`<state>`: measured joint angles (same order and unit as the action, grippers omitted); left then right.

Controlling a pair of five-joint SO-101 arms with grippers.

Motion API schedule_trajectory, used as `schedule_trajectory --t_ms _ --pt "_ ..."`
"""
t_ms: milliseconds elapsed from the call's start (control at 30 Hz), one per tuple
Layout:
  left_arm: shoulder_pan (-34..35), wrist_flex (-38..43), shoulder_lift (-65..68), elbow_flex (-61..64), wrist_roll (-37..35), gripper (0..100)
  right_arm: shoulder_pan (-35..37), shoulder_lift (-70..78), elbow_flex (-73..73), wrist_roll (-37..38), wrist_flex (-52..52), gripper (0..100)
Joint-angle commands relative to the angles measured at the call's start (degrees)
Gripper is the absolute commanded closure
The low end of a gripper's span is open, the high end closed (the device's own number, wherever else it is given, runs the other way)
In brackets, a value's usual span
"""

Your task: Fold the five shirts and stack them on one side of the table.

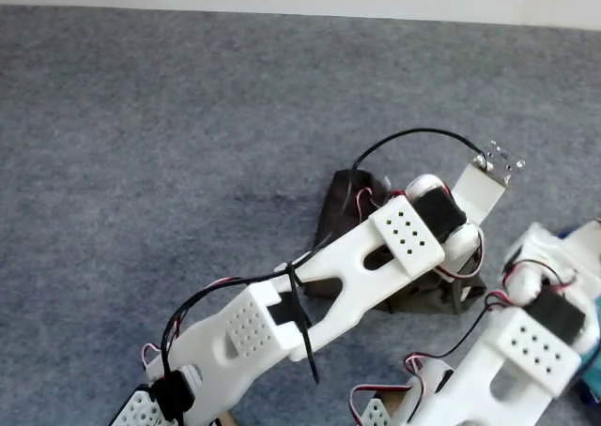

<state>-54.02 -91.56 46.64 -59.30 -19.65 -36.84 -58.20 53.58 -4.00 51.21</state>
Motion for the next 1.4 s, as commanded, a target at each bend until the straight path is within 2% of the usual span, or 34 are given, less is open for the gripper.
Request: schedule_trajectory --t_ms 0,367,433,567,633,700,967,1133,1367 --pt "-2.6 0.1 0.7 -5.1 -0.4 99 -4.1 -5.9 -3.1 -0.4 1.0 99.2" --pt "-3.4 3.0 10.6 -15.4 -0.4 99 -4.5 -12.6 4.1 2.8 1.3 99.2" --pt "-3.4 2.9 11.4 -16.7 -0.4 94 -4.5 -12.6 4.2 2.8 1.3 99.2" --pt "-4.5 2.4 11.6 -17.5 -1.1 73 -3.0 -12.4 4.4 2.8 1.4 99.2" --pt "-5.0 1.0 11.6 -17.5 -3.2 66 -2.4 -12.4 5.1 2.8 1.4 99.2" --pt "-5.1 0.9 11.5 -17.6 -3.8 63 -2.4 -12.6 5.5 2.8 1.3 99.2" --pt "-1.6 -2.7 6.9 -25.5 -3.5 66 1.1 -12.5 5.9 2.8 1.3 99.2" --pt "5.8 -7.1 1.8 -29.2 -3.5 66 7.4 -12.5 8.8 2.9 1.3 99.2" --pt "26.8 -9.3 -1.3 -29.2 -3.6 66 25.6 -12.4 12.4 5.4 1.3 99.2"
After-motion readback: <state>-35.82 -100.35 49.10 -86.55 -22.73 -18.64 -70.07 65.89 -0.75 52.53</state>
